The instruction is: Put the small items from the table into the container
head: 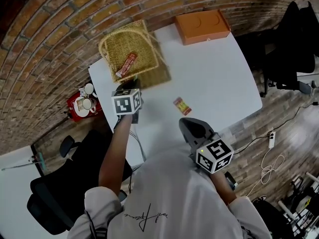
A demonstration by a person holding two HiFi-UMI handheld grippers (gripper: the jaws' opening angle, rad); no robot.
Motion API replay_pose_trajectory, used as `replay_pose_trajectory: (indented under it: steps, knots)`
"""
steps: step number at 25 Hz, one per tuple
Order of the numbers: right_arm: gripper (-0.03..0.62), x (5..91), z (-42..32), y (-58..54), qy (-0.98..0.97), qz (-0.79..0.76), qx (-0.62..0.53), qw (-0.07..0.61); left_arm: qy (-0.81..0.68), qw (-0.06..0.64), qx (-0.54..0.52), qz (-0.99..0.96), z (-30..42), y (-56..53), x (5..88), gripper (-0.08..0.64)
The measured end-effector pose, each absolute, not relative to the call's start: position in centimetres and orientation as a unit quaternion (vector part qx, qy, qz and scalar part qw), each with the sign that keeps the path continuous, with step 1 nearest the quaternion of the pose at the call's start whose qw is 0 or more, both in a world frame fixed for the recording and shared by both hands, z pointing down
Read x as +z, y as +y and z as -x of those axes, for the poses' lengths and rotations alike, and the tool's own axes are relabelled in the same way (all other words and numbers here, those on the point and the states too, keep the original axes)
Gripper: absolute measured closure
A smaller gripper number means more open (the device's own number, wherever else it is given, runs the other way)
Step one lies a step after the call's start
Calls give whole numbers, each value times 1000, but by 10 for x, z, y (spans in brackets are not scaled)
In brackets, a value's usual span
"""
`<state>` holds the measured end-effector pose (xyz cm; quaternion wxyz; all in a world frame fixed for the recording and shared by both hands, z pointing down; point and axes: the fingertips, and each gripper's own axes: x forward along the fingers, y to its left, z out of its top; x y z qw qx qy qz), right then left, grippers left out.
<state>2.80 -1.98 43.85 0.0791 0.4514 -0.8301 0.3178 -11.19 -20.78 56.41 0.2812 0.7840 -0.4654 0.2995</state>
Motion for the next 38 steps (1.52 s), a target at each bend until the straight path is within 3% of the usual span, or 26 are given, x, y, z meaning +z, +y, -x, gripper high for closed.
replay_pose_trajectory:
  steps: [38]
  knots:
    - [571, 422, -16, -12, -853, -438, 273, 73, -471, 275, 264, -795, 126, -159, 532, 523]
